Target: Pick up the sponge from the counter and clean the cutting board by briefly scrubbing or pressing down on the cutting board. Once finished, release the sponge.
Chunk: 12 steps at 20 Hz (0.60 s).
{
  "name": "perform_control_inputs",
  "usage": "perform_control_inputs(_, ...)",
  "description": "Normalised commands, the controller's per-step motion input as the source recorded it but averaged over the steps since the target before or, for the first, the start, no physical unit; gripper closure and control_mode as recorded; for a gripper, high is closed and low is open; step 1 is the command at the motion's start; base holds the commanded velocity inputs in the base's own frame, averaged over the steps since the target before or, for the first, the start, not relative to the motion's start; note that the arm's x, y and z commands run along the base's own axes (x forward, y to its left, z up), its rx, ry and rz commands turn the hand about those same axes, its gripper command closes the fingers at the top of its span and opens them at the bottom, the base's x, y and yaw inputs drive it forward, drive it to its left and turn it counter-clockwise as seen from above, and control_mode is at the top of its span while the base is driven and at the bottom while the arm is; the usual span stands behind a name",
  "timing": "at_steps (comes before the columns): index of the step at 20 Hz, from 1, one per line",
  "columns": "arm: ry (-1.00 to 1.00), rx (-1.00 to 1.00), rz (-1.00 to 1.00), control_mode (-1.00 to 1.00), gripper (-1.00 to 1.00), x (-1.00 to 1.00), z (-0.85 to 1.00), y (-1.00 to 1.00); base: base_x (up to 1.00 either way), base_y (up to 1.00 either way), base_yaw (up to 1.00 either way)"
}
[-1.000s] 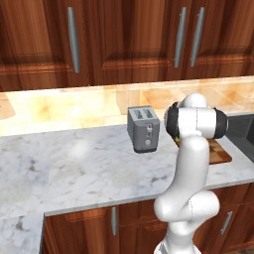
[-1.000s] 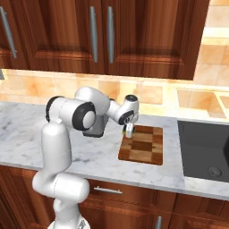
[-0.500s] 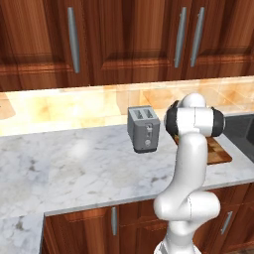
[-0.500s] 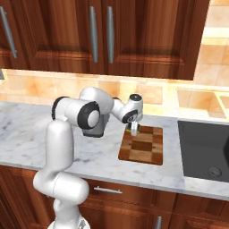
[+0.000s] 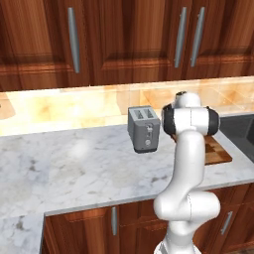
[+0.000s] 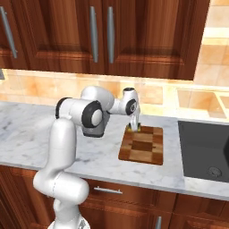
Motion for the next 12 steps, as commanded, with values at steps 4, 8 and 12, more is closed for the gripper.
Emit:
perform_control_inputs(4,0.10,-0.01,0.00,-1.00,1.00,-0.15,-0.32,-0.34,0.00,0.00,0.00)
perform_control_inputs(8,-0.03,0.06,0.00,-1.00,1.00,-0.46,-0.37,-0.43,0.00,0.00,0.00)
perform_control_inputs(12,-0.07,0.11,0.01,-1.00,1.00,-0.20,-0.25,-0.40,0.00,0.00,0.00)
